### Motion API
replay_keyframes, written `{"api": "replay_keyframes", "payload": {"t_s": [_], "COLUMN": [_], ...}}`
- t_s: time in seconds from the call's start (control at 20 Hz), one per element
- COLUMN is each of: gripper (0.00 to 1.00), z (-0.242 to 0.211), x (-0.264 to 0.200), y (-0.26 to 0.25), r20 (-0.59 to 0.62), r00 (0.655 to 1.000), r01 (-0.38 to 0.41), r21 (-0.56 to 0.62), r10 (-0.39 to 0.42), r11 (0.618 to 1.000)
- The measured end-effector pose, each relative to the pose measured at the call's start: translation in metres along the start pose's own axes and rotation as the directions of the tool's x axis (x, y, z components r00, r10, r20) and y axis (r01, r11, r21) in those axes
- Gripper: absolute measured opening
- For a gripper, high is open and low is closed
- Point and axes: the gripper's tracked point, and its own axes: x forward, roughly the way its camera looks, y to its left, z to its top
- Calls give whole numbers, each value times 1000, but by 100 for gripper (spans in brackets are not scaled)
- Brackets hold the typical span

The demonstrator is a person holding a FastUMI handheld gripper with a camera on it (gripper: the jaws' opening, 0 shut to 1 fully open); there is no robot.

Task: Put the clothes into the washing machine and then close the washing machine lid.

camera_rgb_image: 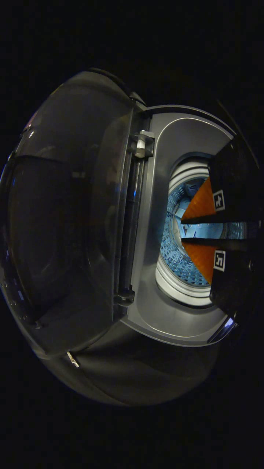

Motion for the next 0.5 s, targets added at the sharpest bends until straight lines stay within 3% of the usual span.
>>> {"api": "replay_keyframes", "payload": {"t_s": [0.1,0.45,0.5], "gripper": [32,100,100], "z": [3,0,1], "x": [-4,-15,-17], "y": [0,2,1], "r20": [15,7,13], "r00": [1000,1000,1000], "r01": [1,-12,-4], "r21": [14,45,39], "r10": [-2,11,3], "r11": [1000,999,999]}}
